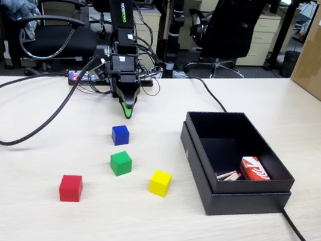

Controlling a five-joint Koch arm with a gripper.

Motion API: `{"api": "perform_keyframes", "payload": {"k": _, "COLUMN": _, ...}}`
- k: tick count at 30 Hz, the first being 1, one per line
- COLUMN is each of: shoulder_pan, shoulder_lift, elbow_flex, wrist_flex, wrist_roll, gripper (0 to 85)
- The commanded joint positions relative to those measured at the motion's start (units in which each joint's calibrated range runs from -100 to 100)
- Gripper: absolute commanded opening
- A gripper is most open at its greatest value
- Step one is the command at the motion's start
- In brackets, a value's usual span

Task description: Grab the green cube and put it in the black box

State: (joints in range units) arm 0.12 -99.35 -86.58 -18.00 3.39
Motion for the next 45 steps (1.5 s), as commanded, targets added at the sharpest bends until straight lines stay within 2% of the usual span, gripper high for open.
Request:
{"api": "perform_keyframes", "payload": {"k": 1, "shoulder_pan": -0.10, "shoulder_lift": 0.39, "elbow_flex": -3.36, "wrist_flex": -1.65, "wrist_roll": 0.20, "gripper": 50.0}}
{"api": "perform_keyframes", "payload": {"k": 27, "shoulder_pan": -0.20, "shoulder_lift": 0.39, "elbow_flex": -3.17, "wrist_flex": -1.65, "wrist_roll": 0.34, "gripper": 48.9}}
{"api": "perform_keyframes", "payload": {"k": 30, "shoulder_pan": -0.29, "shoulder_lift": 0.50, "elbow_flex": -3.08, "wrist_flex": -1.65, "wrist_roll": -0.15, "gripper": 48.9}}
{"api": "perform_keyframes", "payload": {"k": 36, "shoulder_pan": -0.83, "shoulder_lift": 0.96, "elbow_flex": -1.45, "wrist_flex": -1.65, "wrist_roll": -2.98, "gripper": 48.9}}
{"api": "perform_keyframes", "payload": {"k": 40, "shoulder_pan": -1.37, "shoulder_lift": 1.19, "elbow_flex": 2.81, "wrist_flex": -4.24, "wrist_roll": -4.93, "gripper": 48.4}}
{"api": "perform_keyframes", "payload": {"k": 45, "shoulder_pan": -1.47, "shoulder_lift": 1.65, "elbow_flex": 12.24, "wrist_flex": -14.01, "wrist_roll": -3.76, "gripper": 47.7}}
